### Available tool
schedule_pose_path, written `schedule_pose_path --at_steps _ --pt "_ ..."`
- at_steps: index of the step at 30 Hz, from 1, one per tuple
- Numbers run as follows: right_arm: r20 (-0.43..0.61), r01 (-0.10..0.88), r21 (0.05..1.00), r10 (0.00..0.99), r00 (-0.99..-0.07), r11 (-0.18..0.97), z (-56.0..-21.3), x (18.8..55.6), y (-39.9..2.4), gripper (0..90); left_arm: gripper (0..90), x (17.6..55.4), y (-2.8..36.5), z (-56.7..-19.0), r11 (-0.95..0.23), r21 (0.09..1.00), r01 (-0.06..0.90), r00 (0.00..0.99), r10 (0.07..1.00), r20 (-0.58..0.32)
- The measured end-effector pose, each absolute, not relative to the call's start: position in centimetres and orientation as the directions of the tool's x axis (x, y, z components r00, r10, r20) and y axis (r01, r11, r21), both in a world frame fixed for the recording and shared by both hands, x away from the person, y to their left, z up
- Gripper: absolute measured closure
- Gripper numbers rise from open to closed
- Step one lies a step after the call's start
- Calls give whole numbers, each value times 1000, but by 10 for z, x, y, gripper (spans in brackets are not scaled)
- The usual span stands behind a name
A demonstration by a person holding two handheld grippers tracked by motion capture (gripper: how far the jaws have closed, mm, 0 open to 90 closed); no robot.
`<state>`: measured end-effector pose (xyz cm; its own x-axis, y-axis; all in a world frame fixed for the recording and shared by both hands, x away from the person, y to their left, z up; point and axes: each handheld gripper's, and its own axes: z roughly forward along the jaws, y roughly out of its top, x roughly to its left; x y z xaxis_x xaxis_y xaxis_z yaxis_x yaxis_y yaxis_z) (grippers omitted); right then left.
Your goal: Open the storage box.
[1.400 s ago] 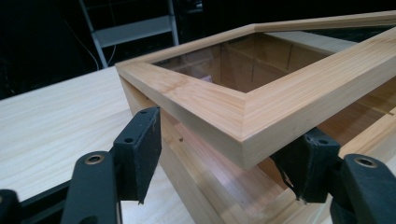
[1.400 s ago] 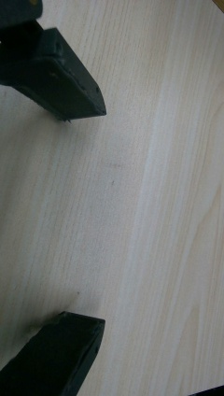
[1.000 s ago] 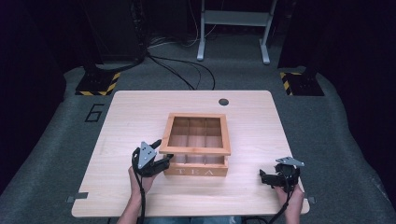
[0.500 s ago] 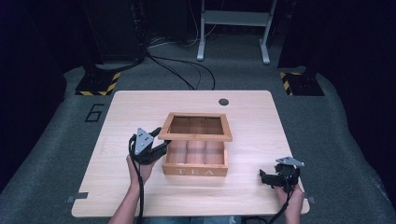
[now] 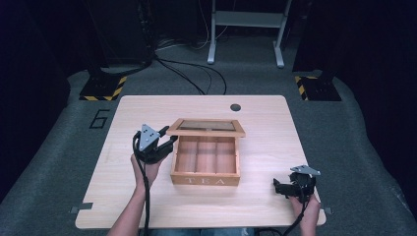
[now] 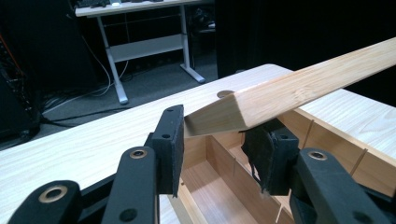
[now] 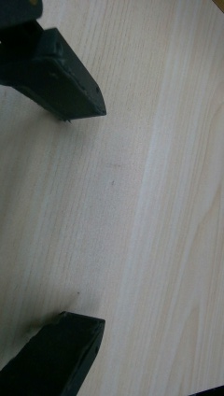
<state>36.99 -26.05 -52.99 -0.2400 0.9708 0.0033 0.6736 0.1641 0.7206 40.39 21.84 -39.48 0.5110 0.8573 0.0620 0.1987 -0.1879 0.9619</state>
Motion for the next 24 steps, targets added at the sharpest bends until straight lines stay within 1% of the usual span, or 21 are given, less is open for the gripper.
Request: schedule_pose_path --at_steps 3,11,17,24 --pt "3 674 721 971 -240 164 -530 370 -261 4 583 406 218 -391 -196 959 205 508 859 67" --pt "5 673 721 971 -238 161 -530 370 -260 4 586 420 221 -373 -193 948 252 530 848 32" --pt "5 676 719 972 -236 161 -530 370 -260 4 591 428 222 -365 -206 942 267 540 841 31" --pt "7 674 722 972 -235 158 -530 370 -260 4 596 442 225 -354 -195 936 292 555 832 0"
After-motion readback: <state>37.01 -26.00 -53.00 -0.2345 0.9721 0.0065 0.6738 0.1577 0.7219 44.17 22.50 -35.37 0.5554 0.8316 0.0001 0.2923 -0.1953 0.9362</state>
